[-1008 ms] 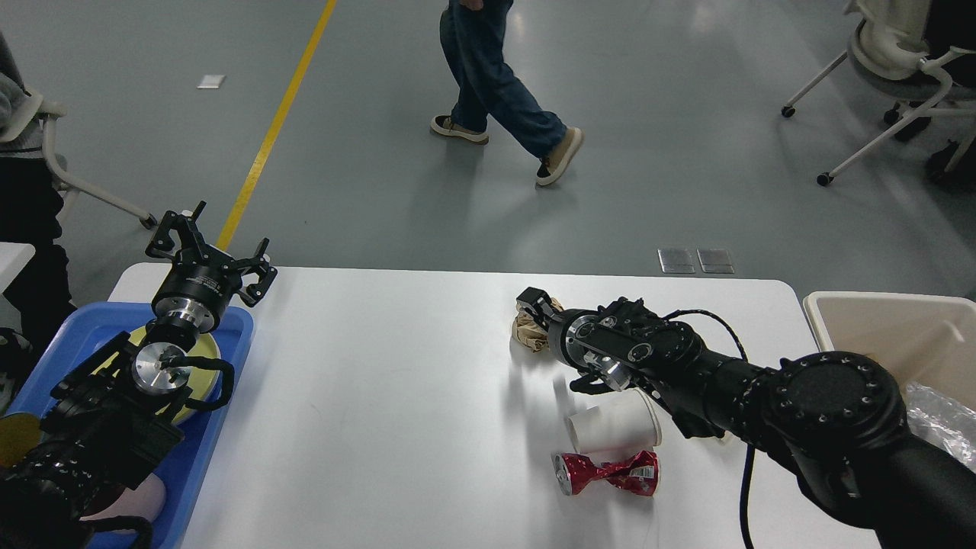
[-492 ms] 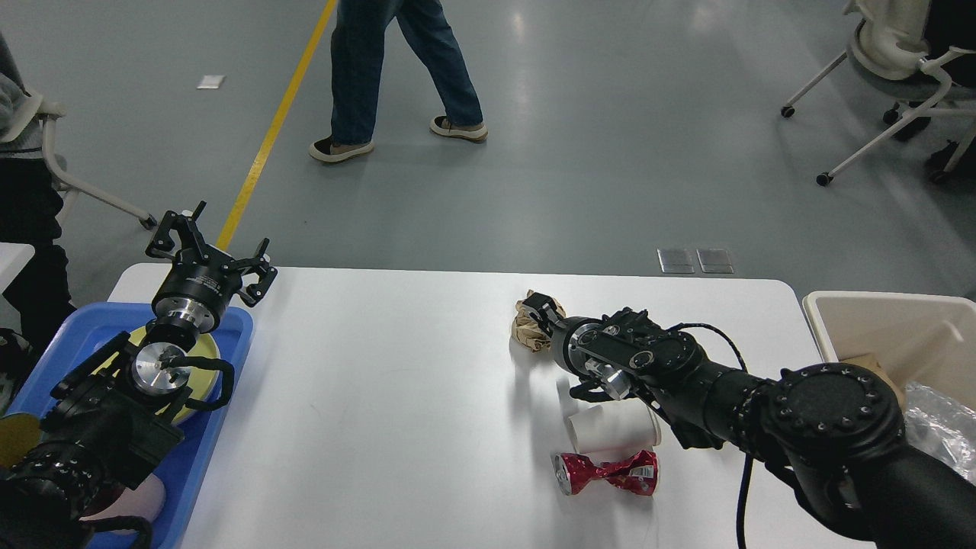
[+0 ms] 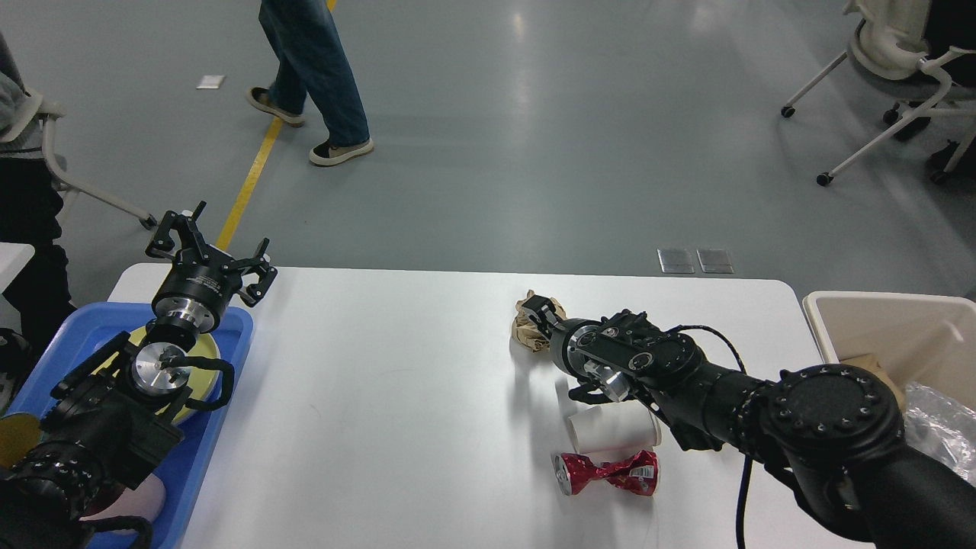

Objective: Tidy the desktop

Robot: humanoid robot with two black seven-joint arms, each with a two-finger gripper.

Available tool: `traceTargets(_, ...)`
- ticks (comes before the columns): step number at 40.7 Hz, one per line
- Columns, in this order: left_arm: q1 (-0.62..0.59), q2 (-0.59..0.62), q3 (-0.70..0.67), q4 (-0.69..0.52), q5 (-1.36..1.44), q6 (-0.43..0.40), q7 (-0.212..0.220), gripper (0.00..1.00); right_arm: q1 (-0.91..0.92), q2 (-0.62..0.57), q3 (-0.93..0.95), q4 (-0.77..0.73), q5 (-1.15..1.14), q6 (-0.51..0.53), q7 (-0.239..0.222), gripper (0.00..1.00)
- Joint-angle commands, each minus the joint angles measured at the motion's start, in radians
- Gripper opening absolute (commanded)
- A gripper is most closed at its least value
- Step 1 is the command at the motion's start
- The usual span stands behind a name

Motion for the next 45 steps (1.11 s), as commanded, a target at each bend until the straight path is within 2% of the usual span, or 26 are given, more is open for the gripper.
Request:
traceTargets(1,0.0,0.0,0.0,0.0,0.0,0.0,0.0,0.98,0.0,0.0,-0.001,0.0,0.0,0.002,0.0,0.97)
traceTargets(45,0.0,0.0,0.0,0.0,0.0,0.0,0.0,0.98,-0.008,0.002,0.001,0.002,0.0,-0.009,0.002,0.96)
